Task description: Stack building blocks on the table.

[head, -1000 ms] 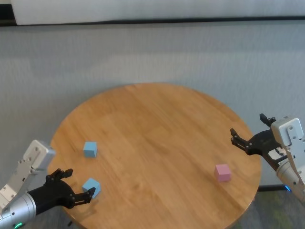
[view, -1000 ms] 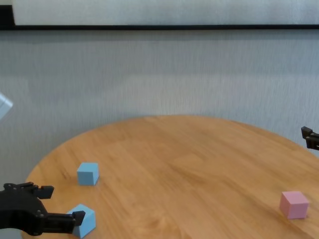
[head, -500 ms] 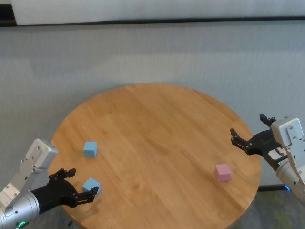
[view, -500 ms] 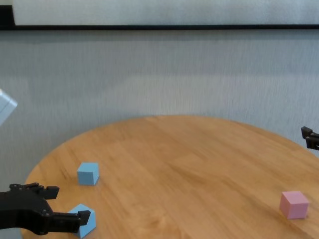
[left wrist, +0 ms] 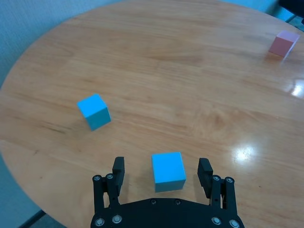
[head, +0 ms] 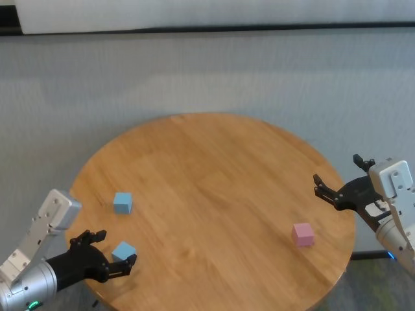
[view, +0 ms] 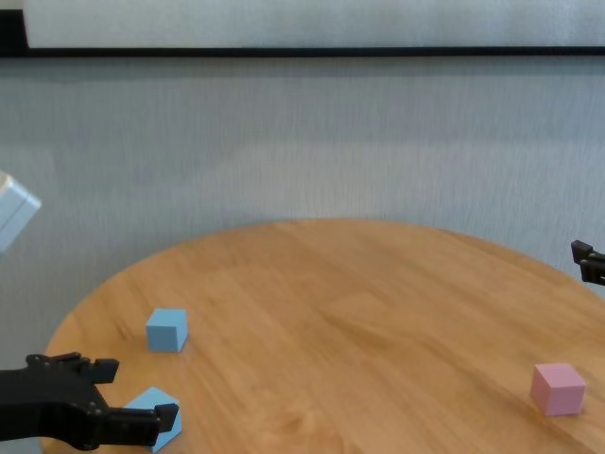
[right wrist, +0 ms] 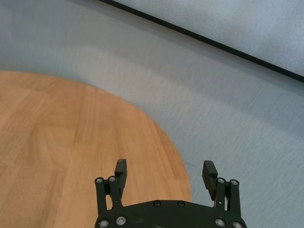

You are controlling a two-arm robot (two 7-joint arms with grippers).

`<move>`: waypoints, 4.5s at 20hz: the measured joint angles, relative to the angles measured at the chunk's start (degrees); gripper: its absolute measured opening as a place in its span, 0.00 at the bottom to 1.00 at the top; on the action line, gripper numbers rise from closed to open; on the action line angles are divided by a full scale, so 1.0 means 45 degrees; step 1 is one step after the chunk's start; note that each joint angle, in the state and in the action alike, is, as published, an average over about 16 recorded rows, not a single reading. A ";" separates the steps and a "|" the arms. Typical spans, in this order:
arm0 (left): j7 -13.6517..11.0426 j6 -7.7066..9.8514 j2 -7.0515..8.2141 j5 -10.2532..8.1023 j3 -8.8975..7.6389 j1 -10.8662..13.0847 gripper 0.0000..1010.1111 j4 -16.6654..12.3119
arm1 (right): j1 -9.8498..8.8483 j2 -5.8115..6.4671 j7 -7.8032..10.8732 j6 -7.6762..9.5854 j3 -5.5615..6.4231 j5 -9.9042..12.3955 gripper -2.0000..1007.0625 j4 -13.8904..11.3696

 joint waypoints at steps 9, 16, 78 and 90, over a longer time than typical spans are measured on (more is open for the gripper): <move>-0.0179 -0.0002 -0.0332 0.0269 -0.0075 -0.0031 0.99 0.0309 | 0.0000 0.0000 0.0000 0.0000 0.0000 0.0000 1.00 0.0000; -0.0269 0.0003 -0.0663 0.0468 -0.0135 -0.0123 0.99 0.0738 | 0.0000 0.0000 0.0000 0.0000 0.0000 0.0000 1.00 0.0000; -0.0386 0.0017 -0.1165 0.1033 -0.0265 -0.0401 0.40 0.1518 | 0.0000 0.0000 0.0000 0.0000 0.0000 0.0000 1.00 0.0000; -0.0945 0.0067 -0.0961 0.1555 0.0120 -0.0685 0.39 0.0858 | 0.0000 0.0000 0.0000 0.0000 0.0000 0.0000 1.00 0.0000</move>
